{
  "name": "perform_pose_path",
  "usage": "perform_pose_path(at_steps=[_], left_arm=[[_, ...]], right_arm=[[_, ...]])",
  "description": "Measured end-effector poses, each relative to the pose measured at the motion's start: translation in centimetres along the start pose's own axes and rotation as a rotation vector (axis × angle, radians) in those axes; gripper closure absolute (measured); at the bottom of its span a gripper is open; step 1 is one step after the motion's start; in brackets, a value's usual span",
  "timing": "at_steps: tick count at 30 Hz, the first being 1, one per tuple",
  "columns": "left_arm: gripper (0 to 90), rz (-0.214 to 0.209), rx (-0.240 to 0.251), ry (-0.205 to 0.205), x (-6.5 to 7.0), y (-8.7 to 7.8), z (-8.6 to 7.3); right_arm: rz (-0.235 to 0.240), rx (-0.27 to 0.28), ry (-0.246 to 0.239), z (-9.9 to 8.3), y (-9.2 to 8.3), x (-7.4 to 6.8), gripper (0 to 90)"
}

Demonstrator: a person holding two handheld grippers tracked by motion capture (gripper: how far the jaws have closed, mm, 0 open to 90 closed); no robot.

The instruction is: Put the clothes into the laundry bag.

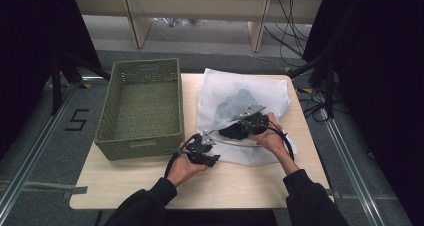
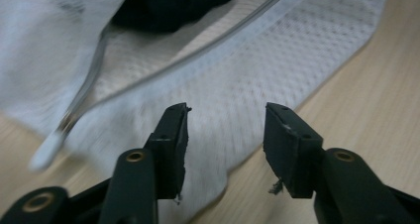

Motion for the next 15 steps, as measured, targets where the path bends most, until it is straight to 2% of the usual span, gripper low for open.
perform_pose_path(at_steps=[1, 2, 3, 4, 5, 7, 8, 10, 11, 14, 15], left_arm=[[50.2, 0.032, -0.009, 0.044, 0.1, 0.1, 0.2], [52.7, 0.001, -0.012, 0.039, 0.3, 0.3, 0.2], [54.4, 0.005, -0.024, 0.051, 0.3, 0.4, 0.3], [54.9, 0.001, -0.024, 0.03, 0.4, 0.6, 0.2], [55.7, -0.026, -0.028, 0.022, 0.4, 0.6, 0.2], [55.8, -0.013, -0.019, -0.004, 0.2, 0.8, 0.0], [55.9, -0.021, -0.025, -0.012, 0.1, 0.9, -0.1], [58.6, -0.041, -0.024, 0.006, 0.1, 0.9, -0.2], [61.0, -0.04, -0.025, 0.002, 0.2, 0.9, -0.2], [75.1, -0.055, -0.038, -0.004, 0.3, 0.7, -0.1], [79.1, -0.056, -0.041, -0.005, 0.3, 0.7, -0.1]], right_arm=[[0.014, 0.003, -0.002, 0.1, -0.3, -0.1, 89.8], [0.016, 0.025, -0.028, 0.2, -0.9, -0.3, 89.8], [0.022, 0.026, -0.042, 0.3, -1.3, -0.4, 89.8], [0.027, 0.033, -0.045, 0.3, -1.8, -0.6, 89.8], [0.049, 0.042, -0.04, 0.4, -2.4, -0.9, 89.9], [0.095, 0.044, -0.04, 0.4, -3.3, -1.5, 89.8], [0.106, 0.051, -0.042, 0.4, -3.4, -1.7, 89.8], [0.137, 0.047, -0.044, 0.2, -3.4, -2.3, 89.8], [0.146, 0.034, -0.052, 0.2, -3.2, -2.5, 89.8], [0.149, -0.006, -0.047, -0.3, -1.9, -3.0, 89.6], [0.153, -0.011, -0.065, -0.5, -1.5, -3.0, 89.6]])
Point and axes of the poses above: each handheld gripper's, and its own axes: y roughly forward along the jaws, z roughly out of its top, x roughly to its right, the point moved 1 cm from there along y, roughly forward along the jaws, and after that the axes turned 11 degrees about y, right-handed, at the moved point
